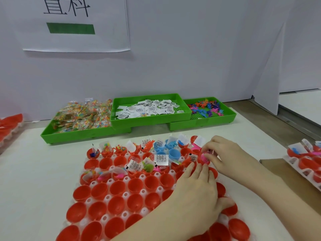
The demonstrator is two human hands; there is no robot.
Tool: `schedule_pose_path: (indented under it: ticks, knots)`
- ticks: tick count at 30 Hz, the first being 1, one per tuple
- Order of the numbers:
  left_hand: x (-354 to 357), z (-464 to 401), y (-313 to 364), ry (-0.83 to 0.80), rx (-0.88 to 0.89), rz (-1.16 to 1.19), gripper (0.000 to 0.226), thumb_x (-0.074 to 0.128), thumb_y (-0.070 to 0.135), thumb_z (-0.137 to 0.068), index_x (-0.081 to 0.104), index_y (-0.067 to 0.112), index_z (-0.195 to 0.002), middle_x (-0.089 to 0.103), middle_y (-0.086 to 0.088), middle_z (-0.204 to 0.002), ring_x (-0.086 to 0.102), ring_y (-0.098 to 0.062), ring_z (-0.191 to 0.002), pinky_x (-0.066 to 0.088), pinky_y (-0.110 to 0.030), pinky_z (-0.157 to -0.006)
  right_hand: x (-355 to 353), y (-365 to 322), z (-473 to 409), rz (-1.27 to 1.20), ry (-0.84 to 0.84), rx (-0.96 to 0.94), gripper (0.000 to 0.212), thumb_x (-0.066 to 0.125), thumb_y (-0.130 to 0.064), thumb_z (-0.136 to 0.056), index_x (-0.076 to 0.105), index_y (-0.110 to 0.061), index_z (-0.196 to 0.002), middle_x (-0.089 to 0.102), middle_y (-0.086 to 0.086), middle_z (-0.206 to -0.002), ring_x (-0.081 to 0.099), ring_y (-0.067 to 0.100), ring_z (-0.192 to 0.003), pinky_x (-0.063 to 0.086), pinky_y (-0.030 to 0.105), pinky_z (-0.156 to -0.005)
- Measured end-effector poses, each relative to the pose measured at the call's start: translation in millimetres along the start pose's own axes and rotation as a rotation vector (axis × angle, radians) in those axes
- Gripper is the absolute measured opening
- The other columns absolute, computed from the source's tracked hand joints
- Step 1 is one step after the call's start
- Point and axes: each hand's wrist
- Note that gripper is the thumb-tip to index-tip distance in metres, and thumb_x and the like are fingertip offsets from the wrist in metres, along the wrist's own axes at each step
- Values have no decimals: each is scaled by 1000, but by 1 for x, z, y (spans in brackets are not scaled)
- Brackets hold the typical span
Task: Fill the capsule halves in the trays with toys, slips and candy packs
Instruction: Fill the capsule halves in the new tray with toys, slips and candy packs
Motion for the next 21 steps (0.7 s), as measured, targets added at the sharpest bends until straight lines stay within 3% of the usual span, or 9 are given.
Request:
schedule_pose_path:
  ticks: [6, 9, 13, 17, 21]
  knots:
    - [1, 1, -1, 7, 0, 34, 73, 23, 50, -96, 2, 1, -147, -2, -14, -156, -6, -22, -143, -12, -32, -113, -3, -12, -12, 154, -152, -5, 19, 53, -17, -89, 61, -21, -106, 58, 1, -104, 55, 19, -97, 44, 29, -82]
    - [0, 1, -1, 8, -6, 34, 73, 24, 50, -96, 3, 1, -147, -3, -13, -156, -6, -22, -143, -13, -33, -113, -3, -14, -14, 10, -81, 85, 34, 61, -14, -82, 58, -25, -114, 64, 1, -93, 58, 19, -90, 48, 32, -82]
    - [-3, 2, -1, 29, -11, 27, 72, 25, 50, -96, 7, 2, -147, 2, -14, -156, -3, -23, -144, -13, -35, -113, -6, -7, -7, -126, -32, 146, 26, 71, -22, -76, 67, -28, -101, 60, -14, -77, 57, 7, -72, 49, 25, -75]
    - [-4, 3, -2, 75, 13, 34, 68, 25, 49, -96, 10, 6, -148, 3, -12, -156, -5, -21, -144, -15, -36, -112, -8, -1, -1, -190, -33, 178, 23, 73, -28, -74, 68, -29, -96, 65, -13, -79, 61, 6, -72, 52, 29, -74]
    - [-9, 7, -5, 167, 56, 3, 64, 24, 49, -97, 19, 10, -146, 8, -9, -156, -5, -19, -144, -18, -34, -110, -10, 4, 2, -207, -33, 185, 20, 71, -34, -76, 67, -31, -95, 64, -14, -81, 60, 1, -74, 51, 24, -71]
Point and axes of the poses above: each hand's wrist, its own z-axis away from the middle knuckle, its own x-axis out of the palm, y = z × x
